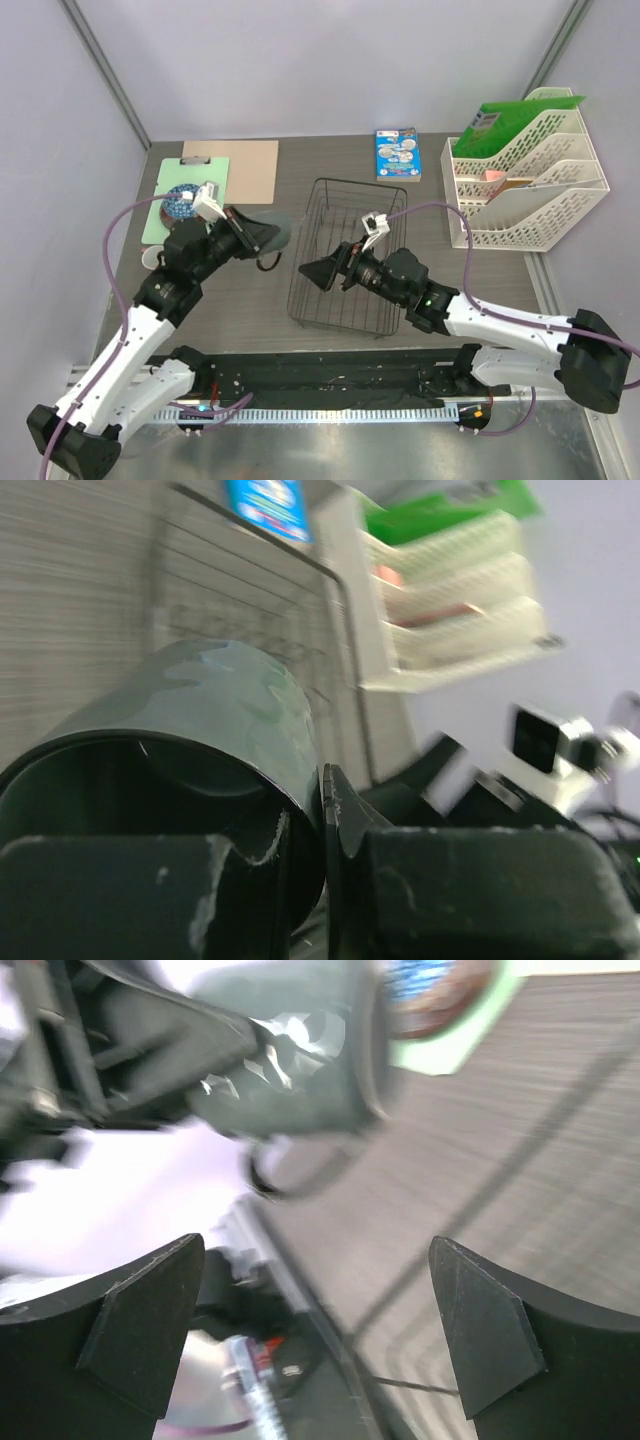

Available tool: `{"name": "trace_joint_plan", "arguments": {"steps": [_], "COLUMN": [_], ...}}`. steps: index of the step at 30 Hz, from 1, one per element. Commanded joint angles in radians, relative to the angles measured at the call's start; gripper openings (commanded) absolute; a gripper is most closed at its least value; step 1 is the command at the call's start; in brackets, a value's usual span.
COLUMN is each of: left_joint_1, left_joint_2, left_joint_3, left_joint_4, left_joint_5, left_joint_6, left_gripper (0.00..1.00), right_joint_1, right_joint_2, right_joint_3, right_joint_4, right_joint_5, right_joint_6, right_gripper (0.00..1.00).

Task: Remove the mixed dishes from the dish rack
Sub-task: Place the cup at the center of the board.

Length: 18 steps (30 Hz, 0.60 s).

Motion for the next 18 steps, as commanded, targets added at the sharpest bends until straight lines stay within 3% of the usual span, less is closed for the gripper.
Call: {"name": "trace_joint_plan", "arguments": {"steps": [1,2,6,10,14,18], "left_joint_1": [0.005,0.007,0.031,0.111,0.184,0.189], "left_joint_2": [0.082,0.108,0.252,0.364,0.516,0.663], "left_joint_3": [0.246,0.277,0.382,0.394,0.432,0.501], "left_joint_4": [-0.317,-0.41,-0.541,-0.531,-0.545,-0.566], "left_joint_5": [-0.396,-0.53,-0.711,-0.725,-0.648,-0.631], "left_joint_6": [0.179,0.196,0.241,0.267,0.262,0.262], "left_gripper": [0.0,0.0,0.0,0.0,0.0,0.0], "right_joint_1": [0.012,0.01,0.012,0.012,0.012,0.012], "right_joint_2": [-0.102,-0.117,-0.186,-0.225,-0.248,-0.266], "right_joint_3": [0.037,0.033,-0.009,-0.035,-0.051,-0.068], "right_joint_4": [-0.388,-0.408,-0.459,-0.472,-0.49,-0.496], "right_joint_5": [0.344,0.376,0.439,0.446,0.446,0.449], "right_joint_6": [-0.133,-0.133,-0.157,-0.163,-0.168,-0.172], "right_gripper": [1.0,1.0,1.0,1.0,1.0,1.0]}}
